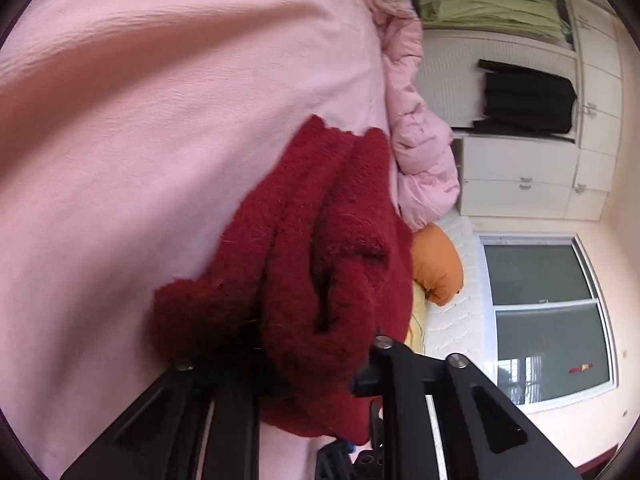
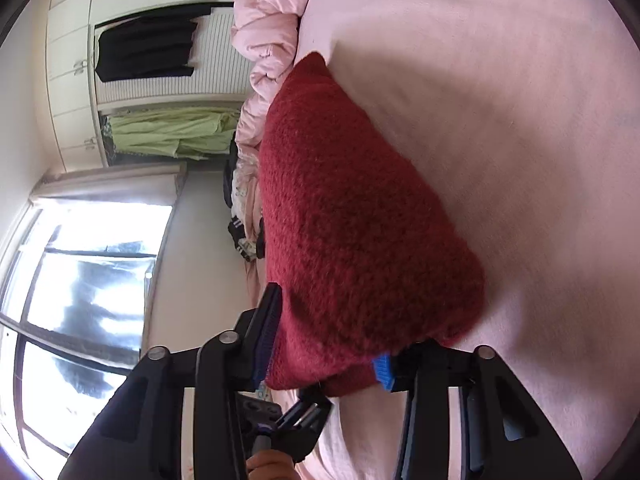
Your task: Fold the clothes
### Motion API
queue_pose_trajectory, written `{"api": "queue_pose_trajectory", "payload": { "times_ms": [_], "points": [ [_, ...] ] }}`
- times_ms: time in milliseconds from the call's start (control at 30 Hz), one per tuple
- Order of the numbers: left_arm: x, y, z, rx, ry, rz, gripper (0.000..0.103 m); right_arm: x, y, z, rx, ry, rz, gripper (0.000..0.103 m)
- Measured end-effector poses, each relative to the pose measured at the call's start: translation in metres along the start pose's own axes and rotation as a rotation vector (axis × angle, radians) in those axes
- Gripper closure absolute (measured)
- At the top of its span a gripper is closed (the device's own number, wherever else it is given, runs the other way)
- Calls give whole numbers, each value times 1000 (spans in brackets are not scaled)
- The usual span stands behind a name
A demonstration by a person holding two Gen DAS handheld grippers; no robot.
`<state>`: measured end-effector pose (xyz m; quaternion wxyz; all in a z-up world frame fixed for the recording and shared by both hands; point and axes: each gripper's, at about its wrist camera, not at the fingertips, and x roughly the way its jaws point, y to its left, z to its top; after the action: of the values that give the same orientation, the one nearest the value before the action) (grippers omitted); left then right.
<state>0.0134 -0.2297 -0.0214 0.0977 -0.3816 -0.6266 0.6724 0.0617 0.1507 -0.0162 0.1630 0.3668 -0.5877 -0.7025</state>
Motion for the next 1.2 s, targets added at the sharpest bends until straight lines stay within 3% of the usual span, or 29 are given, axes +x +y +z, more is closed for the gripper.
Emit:
{"api": "queue_pose_trajectory", "payload": {
  "times_ms": [133, 233, 333, 367, 500, 567, 633, 667, 700, 733, 767, 833, 900, 1000, 1100, 1200],
  "points": [
    [-16, -1, -4, 25, -50, 0, 87, -4, 28, 0, -178, -39, -107, 88],
    [-14, 5, -2, 21, -41, 36, 87, 6, 18, -1, -227, -54, -195, 88],
    [-10, -1, -8, 54, -17, 57, 81, 4, 13, -6, -263, -28, -192, 76],
    [-13, -7, -12, 90, -25, 74, 76, -2, 19, -7, -274, -22, -211, 72],
    [-24, -22, -21, 147, -74, 57, 37, -31, 58, -16, -356, 99, -271, 67],
    [-17, -22, -22, 142, -60, 50, 34, -41, 83, -19, -453, 150, -260, 66],
    [-7, -19, -21, 141, -30, 64, 34, -40, 117, -19, -599, 134, -298, 65],
    [-4, -17, -19, 137, -22, 68, 43, -36, 136, -18, -684, 118, -321, 58],
    [-5, -13, -17, 129, -25, 77, 66, -24, 152, -17, -768, 95, -368, 44],
    [-7, -9, -16, 119, -32, 87, 77, -10, 166, -15, -851, 70, -419, 38],
    [-10, -4, -14, 95, -33, 77, 81, 3, 180, -14, -935, 45, -469, 37],
    [-18, 7, -13, 36, -48, 43, 83, 34, 191, -8, -1024, 8, -558, 37],
    [-22, 10, -13, 28, -65, 44, 83, 64, 187, -7, -1093, -16, -651, 57],
    [-22, 8, -14, 46, -64, 54, 83, 95, 151, -8, -1105, -2, -750, 67],
    [-19, 7, -17, 68, -46, 75, 83, 104, 105, -16, -1194, -85, -782, 67],
    [-20, 8, -15, 59, -48, 76, 81, 82, 109, -18, -1160, -125, -683, 67]
  ]
}}
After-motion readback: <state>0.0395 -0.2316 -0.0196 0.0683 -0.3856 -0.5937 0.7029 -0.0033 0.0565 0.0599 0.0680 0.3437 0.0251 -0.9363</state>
